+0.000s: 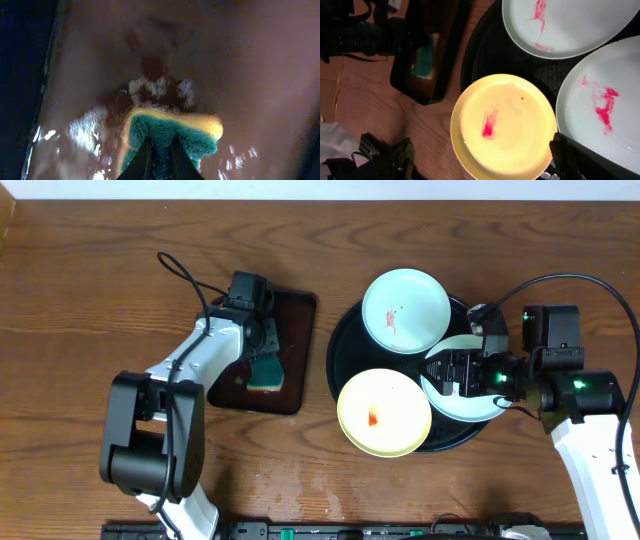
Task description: Clean dirty plates on tray and stack at the side
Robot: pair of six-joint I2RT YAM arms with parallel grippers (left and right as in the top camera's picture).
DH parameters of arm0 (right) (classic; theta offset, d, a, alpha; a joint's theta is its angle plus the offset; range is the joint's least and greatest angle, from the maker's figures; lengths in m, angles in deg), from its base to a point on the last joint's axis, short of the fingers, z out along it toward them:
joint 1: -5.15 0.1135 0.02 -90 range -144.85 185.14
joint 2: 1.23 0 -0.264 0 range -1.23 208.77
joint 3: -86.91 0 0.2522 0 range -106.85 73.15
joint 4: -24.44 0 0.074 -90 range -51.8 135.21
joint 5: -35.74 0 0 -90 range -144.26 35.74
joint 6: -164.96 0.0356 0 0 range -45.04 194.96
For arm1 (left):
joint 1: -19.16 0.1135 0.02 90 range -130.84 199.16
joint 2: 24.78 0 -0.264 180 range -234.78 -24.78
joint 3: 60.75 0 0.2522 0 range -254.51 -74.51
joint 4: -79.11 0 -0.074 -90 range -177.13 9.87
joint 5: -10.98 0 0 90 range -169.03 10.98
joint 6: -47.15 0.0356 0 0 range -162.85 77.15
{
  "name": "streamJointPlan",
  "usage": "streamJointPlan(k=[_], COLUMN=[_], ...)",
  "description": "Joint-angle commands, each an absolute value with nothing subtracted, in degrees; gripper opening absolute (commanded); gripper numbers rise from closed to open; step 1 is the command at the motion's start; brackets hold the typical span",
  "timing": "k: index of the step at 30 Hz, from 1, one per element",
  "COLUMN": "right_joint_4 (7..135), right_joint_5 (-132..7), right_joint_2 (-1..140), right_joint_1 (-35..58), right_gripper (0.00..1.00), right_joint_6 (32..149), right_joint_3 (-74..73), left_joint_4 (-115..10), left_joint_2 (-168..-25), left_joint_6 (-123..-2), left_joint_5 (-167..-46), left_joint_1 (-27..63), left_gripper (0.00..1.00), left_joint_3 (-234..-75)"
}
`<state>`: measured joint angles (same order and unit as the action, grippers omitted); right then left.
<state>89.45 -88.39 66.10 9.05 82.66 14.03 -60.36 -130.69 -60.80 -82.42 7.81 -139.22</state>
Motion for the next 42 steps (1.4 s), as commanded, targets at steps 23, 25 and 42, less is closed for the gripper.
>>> streamJointPlan(k=[23, 25, 42], right_joint_4=[98.08, 97.73, 85.12], right_joint_5=[-69.37, -67.34, -71.21], right_joint_2=[67.68, 68.59, 75.63], right_joint_1=[17.11, 17.24, 17.24], right_gripper=[0.79, 0.8, 0.8], right_joint_6=[90.29, 91.84, 89.59], right_joint_3=[16.35, 17.53, 25.09], left_joint_4=[-56.19, -55.71, -43.86], left_joint_2=[-131.12, -130.71, -124.61], left_joint_6=[-60.91, -60.91, -58.13], left_joint_5=[-84.81, -84.85, -84.81], left_joint_1=[4.62, 4.62, 4.62], left_gripper=[0.08, 0.07, 0.54], left_joint_3=[-133.12, -133.27, -137.23])
